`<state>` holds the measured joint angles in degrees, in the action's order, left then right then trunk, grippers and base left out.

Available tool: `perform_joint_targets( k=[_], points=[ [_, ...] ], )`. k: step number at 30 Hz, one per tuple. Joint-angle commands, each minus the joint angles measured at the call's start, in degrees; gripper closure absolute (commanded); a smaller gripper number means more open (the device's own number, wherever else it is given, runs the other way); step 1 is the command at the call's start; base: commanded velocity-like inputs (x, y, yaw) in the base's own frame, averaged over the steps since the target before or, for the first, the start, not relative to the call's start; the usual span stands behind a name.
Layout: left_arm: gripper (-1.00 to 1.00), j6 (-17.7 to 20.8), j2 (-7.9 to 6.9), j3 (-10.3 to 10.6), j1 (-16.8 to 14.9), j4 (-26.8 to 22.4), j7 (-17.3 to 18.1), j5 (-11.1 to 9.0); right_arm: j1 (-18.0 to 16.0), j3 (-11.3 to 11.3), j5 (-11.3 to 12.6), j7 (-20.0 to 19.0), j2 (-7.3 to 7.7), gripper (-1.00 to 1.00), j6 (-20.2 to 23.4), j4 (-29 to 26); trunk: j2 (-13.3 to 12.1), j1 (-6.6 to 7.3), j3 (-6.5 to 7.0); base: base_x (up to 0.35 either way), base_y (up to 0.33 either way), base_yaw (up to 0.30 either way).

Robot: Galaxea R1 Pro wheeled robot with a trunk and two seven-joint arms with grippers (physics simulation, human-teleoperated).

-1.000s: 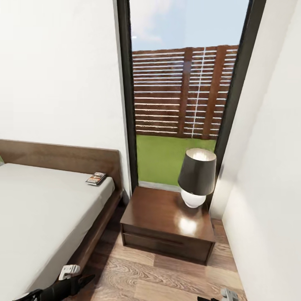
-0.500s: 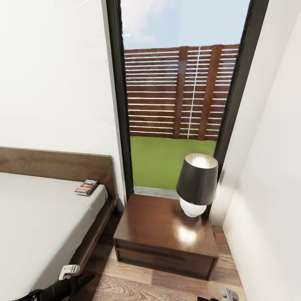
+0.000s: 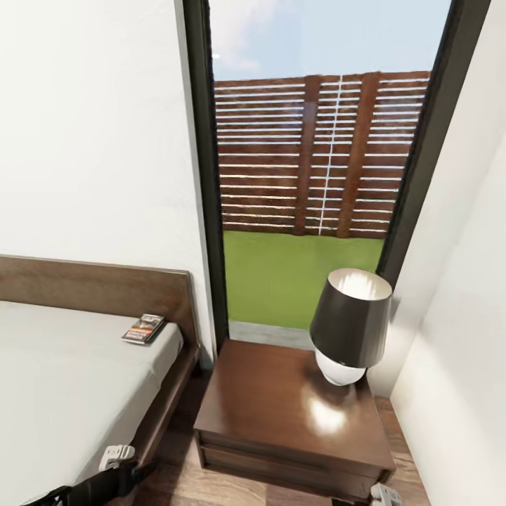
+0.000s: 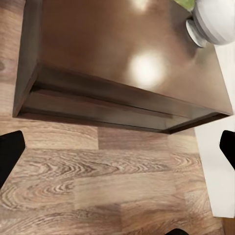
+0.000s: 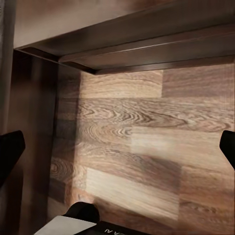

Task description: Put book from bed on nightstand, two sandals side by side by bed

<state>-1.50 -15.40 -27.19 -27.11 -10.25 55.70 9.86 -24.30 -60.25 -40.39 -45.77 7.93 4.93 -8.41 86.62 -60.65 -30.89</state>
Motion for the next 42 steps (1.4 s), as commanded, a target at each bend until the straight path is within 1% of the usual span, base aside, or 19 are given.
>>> perform_joint_targets(
  k=[1, 9, 19, 30, 42],
  points=[
    [-1.0, -0.1, 0.02, -0.5, 0.0, 0.0, 0.2, 0.6, 0.0, -0.5, -0.2, -0.3, -0.02, -1.0, 0.5, -0.1, 0.0, -0.03, -0.06, 0.306, 0.117, 0.0],
    [-1.0, -0.2, 0.02, -0.5, 0.0, 0.0, 0.2, 0.6, 0.0, -0.4, -0.2, -0.3, -0.02, -1.0, 0.5, -0.1, 0.0, -0.03, -0.06, 0.304, 0.039, 0.0],
    [-1.0, -0.2, 0.02, -0.5, 0.0, 0.0, 0.2, 0.6, 0.0, -0.5, -0.2, -0.3, -0.02, -1.0, 0.5, -0.1, 0.0, -0.03, -0.06, 0.082, 0.001, 0.0],
    [-1.0, -0.2, 0.02, -0.5, 0.0, 0.0, 0.2, 0.6, 0.0, -0.5, -0.2, -0.4, -0.02, -1.0, 0.5, -0.1, 0.0, -0.03, -0.06, 0.277, 0.0, 0.0],
    [-1.0, -0.1, 0.02, -0.5, 0.0, 0.0, 0.3, 0.6, 0.0, -0.5, -0.2, -0.4, -0.02, -1.0, 0.5, -0.1, 0.0, -0.03, -0.06, 0.047, 0.0, 0.0]
  ],
)
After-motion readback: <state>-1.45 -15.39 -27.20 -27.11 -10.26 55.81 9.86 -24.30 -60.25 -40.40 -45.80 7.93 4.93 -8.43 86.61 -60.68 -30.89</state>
